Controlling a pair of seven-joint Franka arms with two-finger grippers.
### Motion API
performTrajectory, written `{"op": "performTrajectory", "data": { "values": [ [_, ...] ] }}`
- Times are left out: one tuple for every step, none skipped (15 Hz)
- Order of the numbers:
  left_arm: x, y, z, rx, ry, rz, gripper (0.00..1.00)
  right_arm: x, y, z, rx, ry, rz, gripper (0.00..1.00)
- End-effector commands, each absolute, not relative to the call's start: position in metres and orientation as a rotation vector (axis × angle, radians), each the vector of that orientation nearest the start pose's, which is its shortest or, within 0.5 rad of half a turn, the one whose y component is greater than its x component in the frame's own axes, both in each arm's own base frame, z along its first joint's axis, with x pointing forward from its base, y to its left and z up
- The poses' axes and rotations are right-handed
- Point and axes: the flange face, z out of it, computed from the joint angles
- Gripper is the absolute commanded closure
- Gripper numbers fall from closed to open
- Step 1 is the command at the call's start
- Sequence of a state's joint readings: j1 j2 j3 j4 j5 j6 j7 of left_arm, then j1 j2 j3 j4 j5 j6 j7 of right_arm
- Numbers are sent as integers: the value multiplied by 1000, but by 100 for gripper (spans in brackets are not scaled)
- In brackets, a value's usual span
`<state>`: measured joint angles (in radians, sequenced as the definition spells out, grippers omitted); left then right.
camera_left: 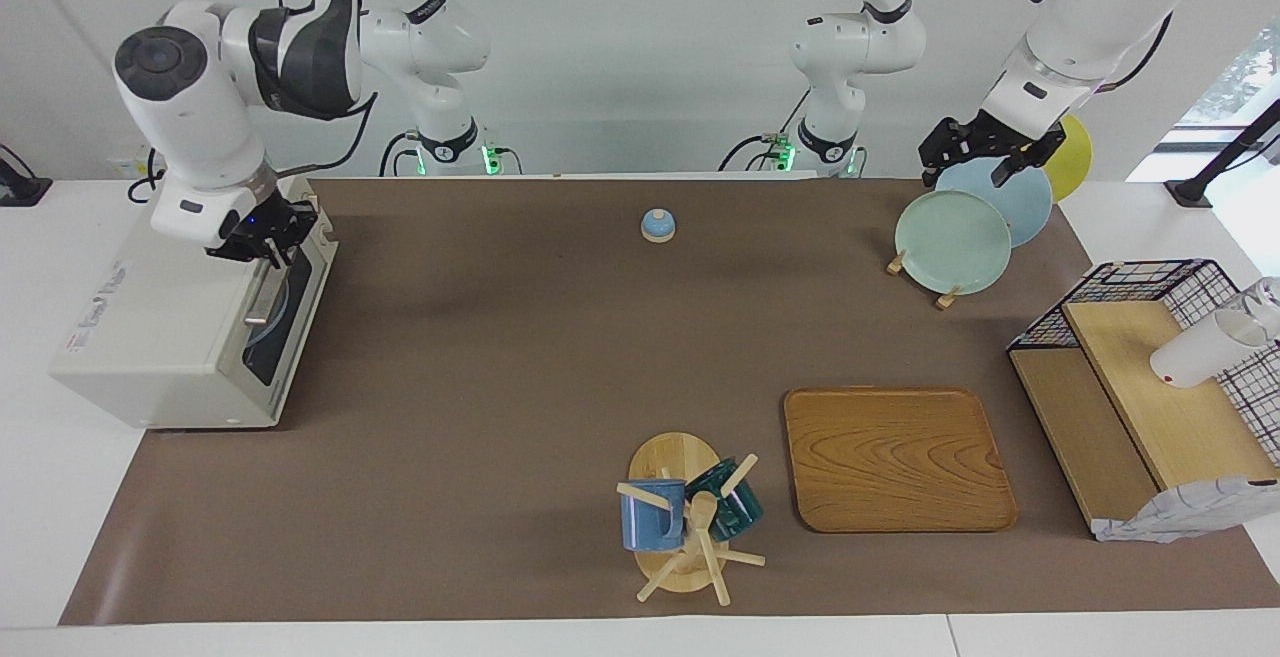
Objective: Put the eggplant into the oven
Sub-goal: 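Push the oven door shut with the right gripper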
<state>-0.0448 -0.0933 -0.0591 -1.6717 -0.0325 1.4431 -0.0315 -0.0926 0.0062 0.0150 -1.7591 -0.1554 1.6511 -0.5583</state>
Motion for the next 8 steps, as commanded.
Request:
{"op": "performTrajectory", "data": {
  "values": [
    [506, -55, 619, -3151, 114, 221, 0, 557, -26, 585, -3115, -679, 162, 2],
    [506, -55, 619, -3151, 111, 221, 0, 558, -20, 596, -3125, -626, 135, 0],
    [506, -55, 619, -3151, 114, 221, 0, 560, -12, 597, -3133, -585, 137, 0],
    [506, -55, 619, -3151, 111, 221, 0, 559, -7, 592, -3147, -499, 158, 0],
    [506, -55, 619, -3151, 111, 221, 0, 556, -8, 591, -3155, -385, 197, 0],
    [506, -55, 618, -3151, 111, 223, 0, 554, -5, 593, -3157, -308, 209, 0],
    [506, -53, 618, -3151, 106, 223, 0, 553, -3, 593, -3160, -280, 223, 0],
    [506, -52, 619, -3151, 104, 221, 0, 550, -5, 596, -3158, -270, 232, 0]
  ]
}}
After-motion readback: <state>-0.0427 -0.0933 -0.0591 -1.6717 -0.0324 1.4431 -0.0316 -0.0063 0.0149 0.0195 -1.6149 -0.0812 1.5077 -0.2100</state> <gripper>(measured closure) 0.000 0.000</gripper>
